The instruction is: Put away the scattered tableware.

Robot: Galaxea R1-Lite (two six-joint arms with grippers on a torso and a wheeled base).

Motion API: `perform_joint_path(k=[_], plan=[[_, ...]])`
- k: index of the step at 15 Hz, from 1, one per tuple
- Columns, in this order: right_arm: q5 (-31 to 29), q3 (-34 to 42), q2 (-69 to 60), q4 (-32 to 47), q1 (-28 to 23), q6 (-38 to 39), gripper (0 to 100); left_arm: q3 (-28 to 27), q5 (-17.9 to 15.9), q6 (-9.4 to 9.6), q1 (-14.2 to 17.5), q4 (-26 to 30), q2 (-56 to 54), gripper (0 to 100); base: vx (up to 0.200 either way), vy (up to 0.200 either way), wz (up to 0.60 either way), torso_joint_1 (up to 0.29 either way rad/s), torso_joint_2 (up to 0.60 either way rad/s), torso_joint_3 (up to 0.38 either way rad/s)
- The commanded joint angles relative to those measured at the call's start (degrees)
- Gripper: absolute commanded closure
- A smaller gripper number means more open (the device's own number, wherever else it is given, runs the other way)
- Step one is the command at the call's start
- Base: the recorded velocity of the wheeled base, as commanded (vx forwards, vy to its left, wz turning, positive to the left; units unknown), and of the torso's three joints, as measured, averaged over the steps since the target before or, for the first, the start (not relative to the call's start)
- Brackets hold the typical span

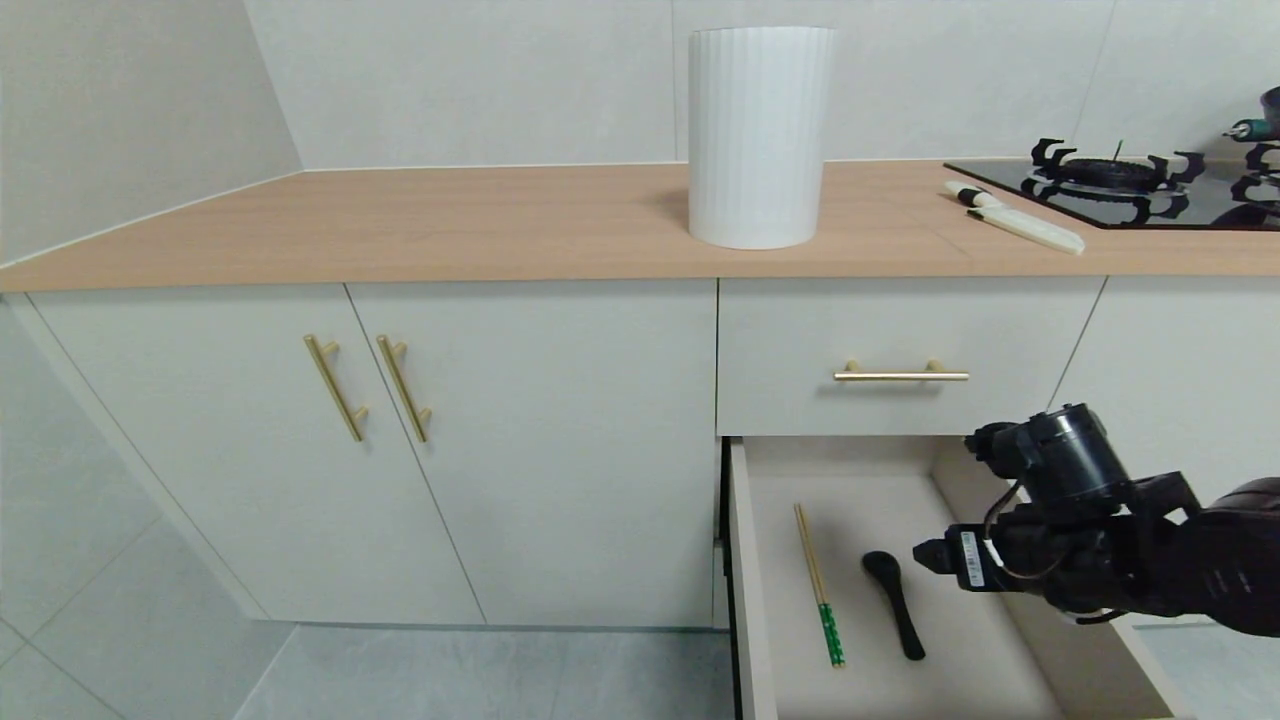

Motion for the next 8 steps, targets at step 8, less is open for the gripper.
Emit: perform_joint_path(k=[8], plan=[[0.00, 3.41, -13.19, 11.20, 5.35, 5.18, 0, 0.01, -0.01, 0.07, 0.00, -0.07, 0.02, 0, 0.000, 0.000, 0.00, 0.000, 0.00, 0.000]])
